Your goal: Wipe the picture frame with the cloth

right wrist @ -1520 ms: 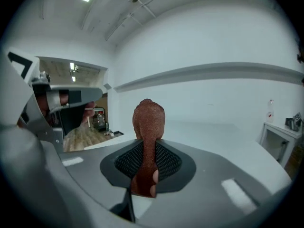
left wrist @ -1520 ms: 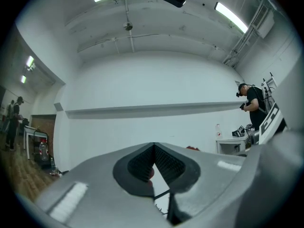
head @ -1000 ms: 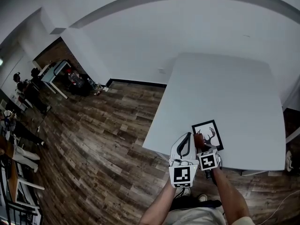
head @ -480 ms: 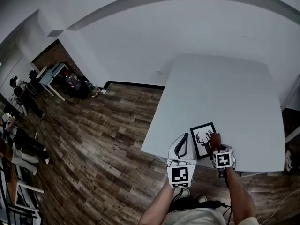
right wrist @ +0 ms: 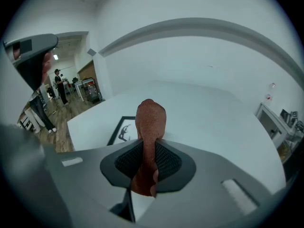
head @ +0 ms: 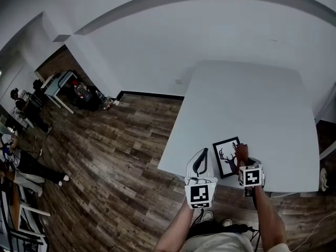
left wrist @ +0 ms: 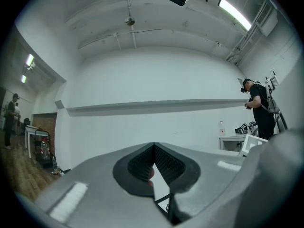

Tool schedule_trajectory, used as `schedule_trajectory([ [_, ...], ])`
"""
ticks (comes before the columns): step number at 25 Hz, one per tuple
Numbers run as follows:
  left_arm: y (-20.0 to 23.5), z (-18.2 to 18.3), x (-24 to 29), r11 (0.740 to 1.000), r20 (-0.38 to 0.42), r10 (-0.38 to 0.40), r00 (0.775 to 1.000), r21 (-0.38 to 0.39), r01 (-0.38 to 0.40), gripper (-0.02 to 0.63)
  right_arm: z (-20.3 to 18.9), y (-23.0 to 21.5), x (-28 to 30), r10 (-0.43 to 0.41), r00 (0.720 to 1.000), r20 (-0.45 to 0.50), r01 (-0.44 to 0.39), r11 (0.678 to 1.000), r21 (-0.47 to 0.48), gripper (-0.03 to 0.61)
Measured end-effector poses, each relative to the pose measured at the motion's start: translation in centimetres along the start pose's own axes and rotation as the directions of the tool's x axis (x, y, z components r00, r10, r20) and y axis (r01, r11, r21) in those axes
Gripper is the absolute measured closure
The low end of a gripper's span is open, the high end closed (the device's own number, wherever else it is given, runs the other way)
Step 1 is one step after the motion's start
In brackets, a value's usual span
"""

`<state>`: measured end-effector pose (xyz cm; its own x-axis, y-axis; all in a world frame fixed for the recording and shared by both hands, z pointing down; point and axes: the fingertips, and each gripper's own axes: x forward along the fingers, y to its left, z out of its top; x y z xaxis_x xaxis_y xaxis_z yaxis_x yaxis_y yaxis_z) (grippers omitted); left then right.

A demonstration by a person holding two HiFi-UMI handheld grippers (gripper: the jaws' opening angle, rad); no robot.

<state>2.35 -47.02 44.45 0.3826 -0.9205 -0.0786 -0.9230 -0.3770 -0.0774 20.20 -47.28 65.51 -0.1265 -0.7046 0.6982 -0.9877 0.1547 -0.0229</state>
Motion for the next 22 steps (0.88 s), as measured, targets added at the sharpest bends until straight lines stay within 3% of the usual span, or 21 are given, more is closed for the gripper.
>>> schedule_trajectory([
  [6, 1.7, 0.3, -0.6, 0.999, -0.003, 0.035, 0.999, 0.012, -0.035, 0.612, 3.0, 7.3, 2.6, 0.132, 0.991, -0.019, -0.133, 0.989, -0.069, 0.488],
  [10, 3.3, 0.5, -1.3, 0.998, -0.008, 0.064, 0.998, 0.022, -0.064, 0.612, 2.7, 9.8, 4.4, 0.157, 0.984, -0.079, -0.165, 0.98, -0.114, 0.488],
  [16, 4.1, 0.5, -2.0, 0.996, -0.013, 0.089, 0.996, 0.025, -0.089, 0.612, 0.8, 8.9, 5.5, 0.126, 0.98, -0.154, -0.144, 0.984, -0.108, 0.488],
  [22, 3.9, -0.2, -2.0, 0.996, -0.02, 0.085, 0.996, 0.023, -0.085, 0.612, 0.6, 4.0, 5.4, 0.055, 0.986, -0.158, -0.067, 0.995, -0.069, 0.488],
])
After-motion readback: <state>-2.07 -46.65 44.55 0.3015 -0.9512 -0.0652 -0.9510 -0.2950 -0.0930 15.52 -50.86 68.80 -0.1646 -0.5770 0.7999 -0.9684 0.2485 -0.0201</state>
